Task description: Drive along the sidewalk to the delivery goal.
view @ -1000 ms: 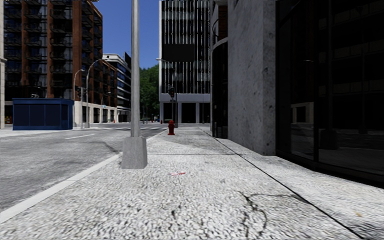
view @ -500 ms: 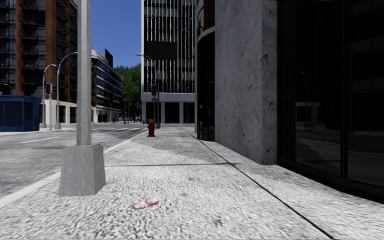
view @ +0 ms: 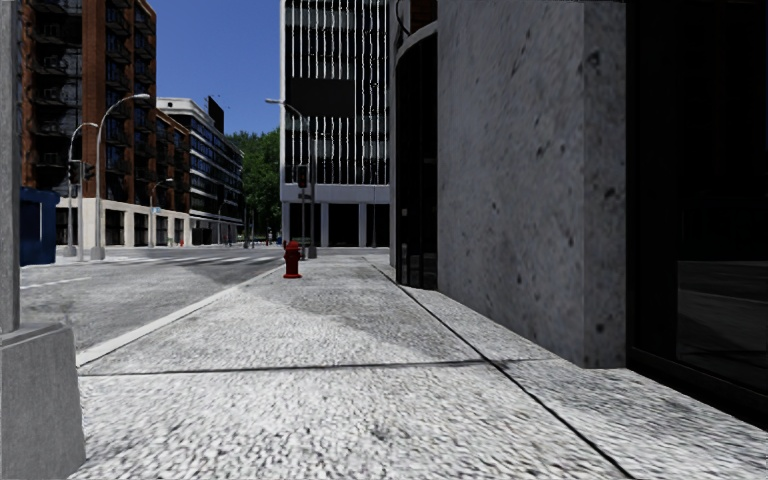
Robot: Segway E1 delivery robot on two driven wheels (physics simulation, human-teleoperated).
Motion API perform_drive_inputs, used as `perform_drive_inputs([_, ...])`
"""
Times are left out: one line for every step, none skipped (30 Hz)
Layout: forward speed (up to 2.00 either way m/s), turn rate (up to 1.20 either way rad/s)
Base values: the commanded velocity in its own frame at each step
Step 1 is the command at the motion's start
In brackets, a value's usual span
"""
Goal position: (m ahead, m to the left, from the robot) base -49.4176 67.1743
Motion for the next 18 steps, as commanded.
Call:
perform_drive_inputs([2.0, 0.0])
perform_drive_inputs([2.0, 0.0])
perform_drive_inputs([2.0, 0.0])
perform_drive_inputs([2.0, 0.0])
perform_drive_inputs([2.0, 0.0])
perform_drive_inputs([2.0, 0.0])
perform_drive_inputs([2.0, 0.0])
perform_drive_inputs([2.0, 0.0])
perform_drive_inputs([2.0, 0.0])
perform_drive_inputs([2.0, 0.0])
perform_drive_inputs([2.0, 0.0])
perform_drive_inputs([2.0, 0.0])
perform_drive_inputs([2.0, 0.0])
perform_drive_inputs([2.0, 0.0])
perform_drive_inputs([2.0, 0.0])
perform_drive_inputs([2.0, 0.0])
perform_drive_inputs([2.0, 0.0])
perform_drive_inputs([2.0, 0.0])
